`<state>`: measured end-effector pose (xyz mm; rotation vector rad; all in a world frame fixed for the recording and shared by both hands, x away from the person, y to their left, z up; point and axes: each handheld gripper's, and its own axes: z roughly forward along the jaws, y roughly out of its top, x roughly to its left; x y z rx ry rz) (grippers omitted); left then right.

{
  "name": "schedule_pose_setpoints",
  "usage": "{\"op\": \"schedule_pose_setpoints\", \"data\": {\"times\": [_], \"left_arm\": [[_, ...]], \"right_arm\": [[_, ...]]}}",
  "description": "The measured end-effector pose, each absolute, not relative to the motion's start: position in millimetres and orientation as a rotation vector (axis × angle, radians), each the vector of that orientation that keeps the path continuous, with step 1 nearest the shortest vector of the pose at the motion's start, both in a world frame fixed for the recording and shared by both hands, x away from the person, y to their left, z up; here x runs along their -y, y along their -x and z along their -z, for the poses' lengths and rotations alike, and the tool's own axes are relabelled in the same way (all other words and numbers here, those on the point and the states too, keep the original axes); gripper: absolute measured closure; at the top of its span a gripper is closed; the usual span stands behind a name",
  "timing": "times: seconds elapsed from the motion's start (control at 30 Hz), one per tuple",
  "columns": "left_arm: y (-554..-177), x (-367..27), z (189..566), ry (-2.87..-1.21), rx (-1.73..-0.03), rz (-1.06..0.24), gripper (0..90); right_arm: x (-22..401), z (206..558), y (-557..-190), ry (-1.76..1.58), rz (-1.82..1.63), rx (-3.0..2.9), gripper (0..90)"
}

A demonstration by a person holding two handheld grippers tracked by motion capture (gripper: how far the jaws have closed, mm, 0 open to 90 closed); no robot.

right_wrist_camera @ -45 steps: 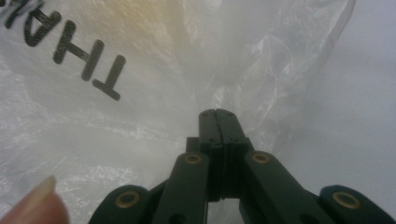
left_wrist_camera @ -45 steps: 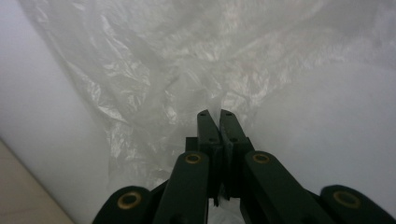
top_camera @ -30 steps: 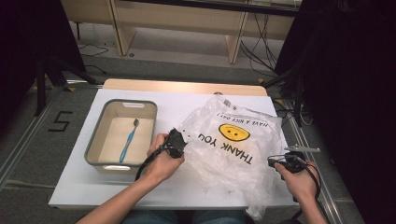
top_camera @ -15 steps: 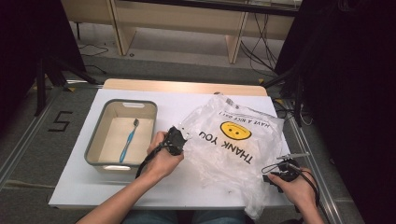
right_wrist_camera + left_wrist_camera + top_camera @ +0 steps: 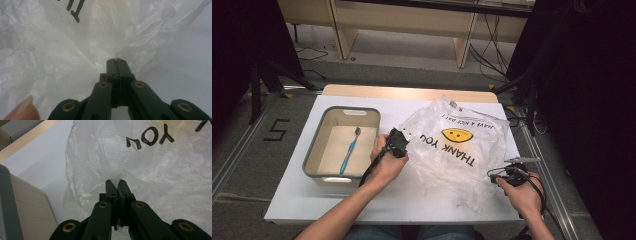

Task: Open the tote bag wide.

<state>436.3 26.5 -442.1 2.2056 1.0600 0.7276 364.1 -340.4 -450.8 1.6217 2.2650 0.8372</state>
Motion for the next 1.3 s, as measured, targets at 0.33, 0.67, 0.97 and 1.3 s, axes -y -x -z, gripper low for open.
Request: {"op": "schedule_pose_setpoints", "data": {"times": [0.33, 0.67, 0.97, 1.3], "left_arm": [[-447.3, -27.3, 442.1, -2.161, -1.074, -0.717, 72.5], [-432.5, -24.2, 426.1, -2.099, -1.005, -0.700, 40.2], [-390.1, -25.5, 420.7, -2.157, -0.861, -0.612, 35.5], [-361.1, -39.8, 426.1, -2.162, -0.802, -0.496, 34.4]], "right_arm": [[347.2, 450.9, -342.6, -1.673, -0.825, -2.289, 82.3], [340.1, 424.5, -343.6, -1.421, -0.910, -2.125, 56.8], [303.3, 427.3, -353.3, -1.162, -1.050, -2.266, 46.7], [283.3, 434.4, -365.6, -1.039, -1.083, -2.322, 45.8]]}}
